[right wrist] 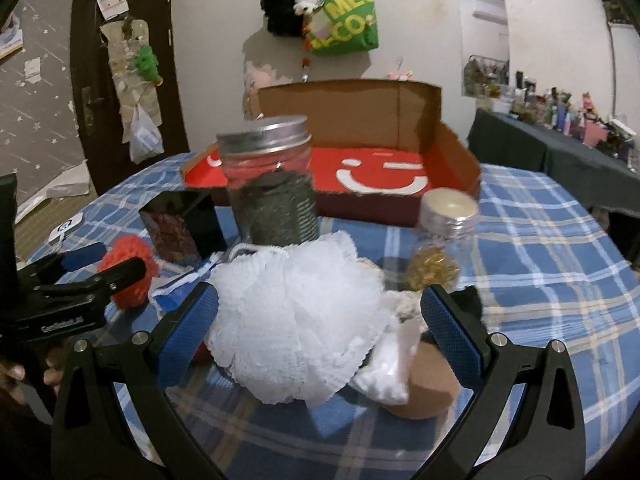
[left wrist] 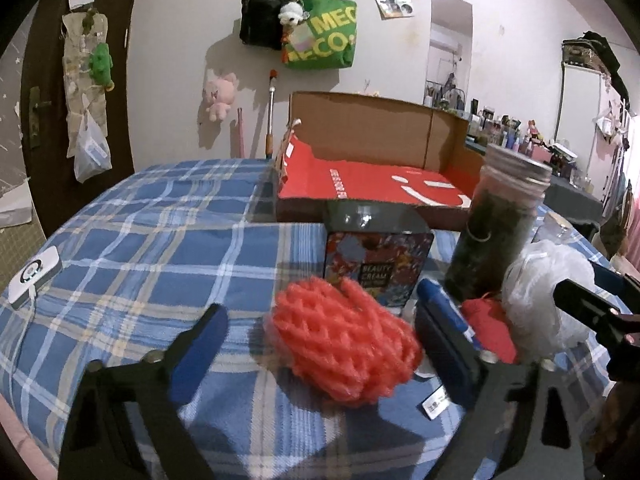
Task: Organize soft objects
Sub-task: 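Grasp the white mesh loofah with the right tool while the left tool grasps the orange mesh ball, then carry the loofah and orange ball into the red-lined cardboard box and lower them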
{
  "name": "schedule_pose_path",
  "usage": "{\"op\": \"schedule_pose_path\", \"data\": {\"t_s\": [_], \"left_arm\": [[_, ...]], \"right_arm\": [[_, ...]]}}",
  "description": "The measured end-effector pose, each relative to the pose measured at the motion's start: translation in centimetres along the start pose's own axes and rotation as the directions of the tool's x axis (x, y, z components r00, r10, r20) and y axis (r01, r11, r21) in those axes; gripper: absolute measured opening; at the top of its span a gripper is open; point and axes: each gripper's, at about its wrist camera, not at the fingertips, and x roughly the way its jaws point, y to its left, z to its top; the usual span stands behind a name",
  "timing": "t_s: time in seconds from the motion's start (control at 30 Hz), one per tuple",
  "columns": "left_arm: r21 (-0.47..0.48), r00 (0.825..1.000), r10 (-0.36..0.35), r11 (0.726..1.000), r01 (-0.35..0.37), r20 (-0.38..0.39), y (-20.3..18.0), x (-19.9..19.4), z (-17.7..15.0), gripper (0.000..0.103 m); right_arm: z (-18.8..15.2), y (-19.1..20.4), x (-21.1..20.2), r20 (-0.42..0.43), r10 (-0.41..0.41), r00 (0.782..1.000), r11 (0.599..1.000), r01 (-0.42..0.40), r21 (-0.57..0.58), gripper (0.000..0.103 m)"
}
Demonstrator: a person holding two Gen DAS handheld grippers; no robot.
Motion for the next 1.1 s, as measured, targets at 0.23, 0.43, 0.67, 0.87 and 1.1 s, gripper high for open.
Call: {"op": "schedule_pose_path", "data": {"t_s": [0.23, 0.43, 0.67, 0.87, 1.1], "left_arm": [[0.031, 0.999, -0.021, 0.999, 0.022, -0.029, -0.5, 0.4, -0.6, 0.055], [0.054, 0.998, -0.061, 0.997, 0.06, 0.019, -1.3, -1.3, -0.3, 0.046], [0.1, 0.993, -0.102, 0.99, 0.096, 0.064, -2.8, -3.0, 0.2, 0.045], [0.103, 0.991, -0.117, 0.989, 0.11, 0.064, -3.2, -3.2, 0.4, 0.044], [0.125, 0.987, -0.123, 0.986, 0.11, 0.1, -3.3, -4.7, 1.4, 0.043]], "right_arm": [[-0.8, 0.3, -0.4, 0.009, 0.101, 0.995, 0.995, -0.101, -0.013, 0.054], [-1.0, 0.1, -2.2, 0.069, 0.096, 0.993, 0.995, -0.095, -0.021, 0.037], [-1.0, -0.2, -3.5, 0.119, 0.077, 0.99, 0.997, -0.074, -0.036, 0.032], [-0.8, -0.2, -4.5, 0.153, 0.075, 0.985, 0.997, -0.07, -0.043, 0.031], [-0.1, -0.9, -6.0, 0.195, 0.061, 0.979, 0.998, -0.056, -0.031, 0.031]]}}
